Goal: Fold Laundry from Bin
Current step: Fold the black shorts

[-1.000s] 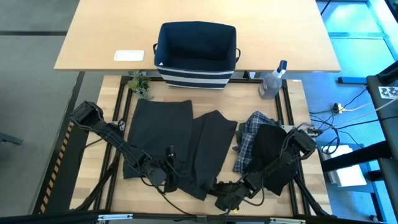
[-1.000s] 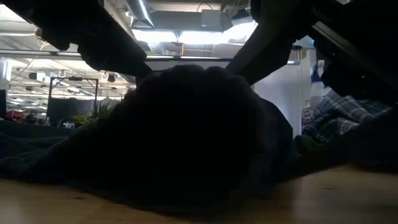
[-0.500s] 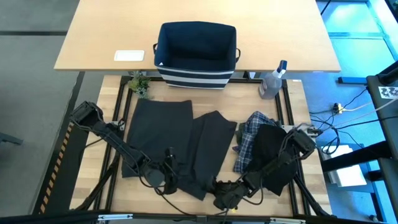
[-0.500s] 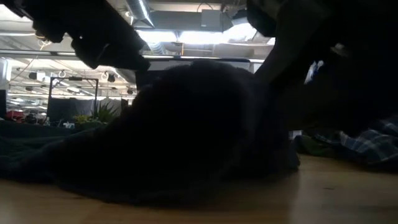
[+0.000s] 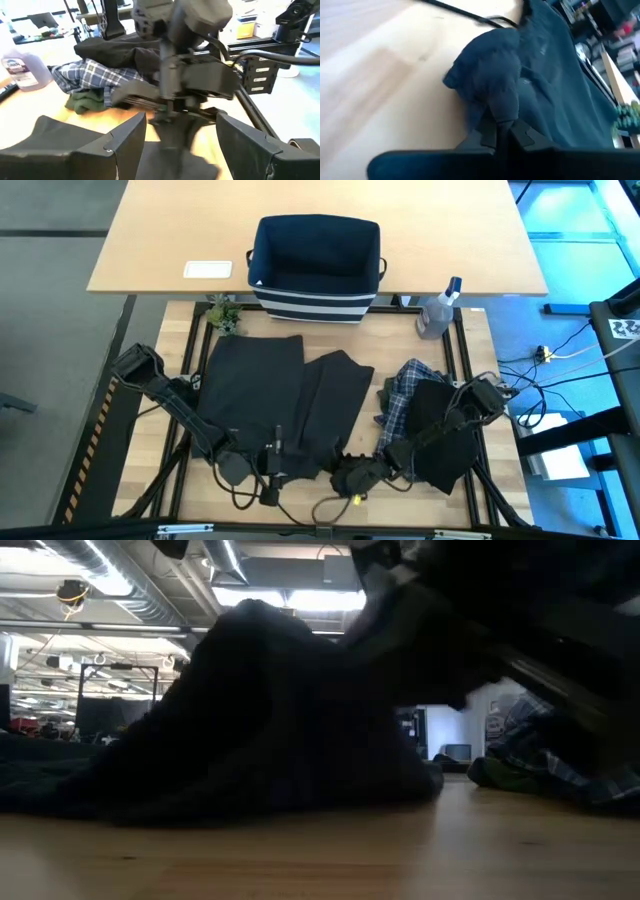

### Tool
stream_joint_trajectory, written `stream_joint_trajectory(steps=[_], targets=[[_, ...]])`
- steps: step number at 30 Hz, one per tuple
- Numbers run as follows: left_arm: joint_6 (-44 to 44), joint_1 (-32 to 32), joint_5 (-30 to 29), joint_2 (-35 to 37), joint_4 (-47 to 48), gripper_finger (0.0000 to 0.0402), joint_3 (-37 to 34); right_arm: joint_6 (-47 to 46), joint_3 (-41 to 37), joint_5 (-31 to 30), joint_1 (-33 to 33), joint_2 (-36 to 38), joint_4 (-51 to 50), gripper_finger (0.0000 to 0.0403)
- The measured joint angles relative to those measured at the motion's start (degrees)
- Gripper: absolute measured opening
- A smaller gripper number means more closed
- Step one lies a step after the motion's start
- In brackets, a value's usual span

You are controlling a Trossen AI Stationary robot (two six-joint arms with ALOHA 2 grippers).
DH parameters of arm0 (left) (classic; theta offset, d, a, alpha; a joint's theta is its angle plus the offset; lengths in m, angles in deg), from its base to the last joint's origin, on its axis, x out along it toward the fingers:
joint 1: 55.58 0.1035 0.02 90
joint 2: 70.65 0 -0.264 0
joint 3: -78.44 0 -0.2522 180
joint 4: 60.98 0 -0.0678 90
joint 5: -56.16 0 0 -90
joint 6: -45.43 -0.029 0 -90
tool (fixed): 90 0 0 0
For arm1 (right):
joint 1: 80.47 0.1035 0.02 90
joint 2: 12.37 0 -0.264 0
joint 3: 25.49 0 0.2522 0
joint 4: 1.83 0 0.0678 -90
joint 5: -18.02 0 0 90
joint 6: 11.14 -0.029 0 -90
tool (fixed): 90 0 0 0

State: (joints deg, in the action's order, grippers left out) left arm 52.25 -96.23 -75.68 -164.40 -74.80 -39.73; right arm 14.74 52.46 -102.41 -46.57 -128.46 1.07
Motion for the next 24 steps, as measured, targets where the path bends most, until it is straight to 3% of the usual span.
stream_joint_trajectory(steps=[6,11,18,20,24], targets=[[2.4,-1.7,0.1,-0.7,1.5,0.0234,0.0,-3.9,0.0,1.8,-4.4,2.2,-0.7,0.0003],[9.9,-2.0,-1.8,-3.4,3.7,0.0234,0.0,-6.6,0.1,5.8,-7.8,3.1,-0.5,0.0002],[16.9,-2.0,-13.2,-3.7,9.0,0.0234,0.0,-7.7,0.1,8.0,-9.6,3.1,-1.6,0.0001],[18.3,-1.6,-12.7,-3.7,8.7,0.0234,0.0,-7.9,0.1,8.0,-9.6,3.1,-2.1,0.0001],[25.8,0.5,-5.9,-3.7,11.9,0.0234,0.0,-8.0,0.1,8.0,-9.6,3.1,-2.2,0.0001]])
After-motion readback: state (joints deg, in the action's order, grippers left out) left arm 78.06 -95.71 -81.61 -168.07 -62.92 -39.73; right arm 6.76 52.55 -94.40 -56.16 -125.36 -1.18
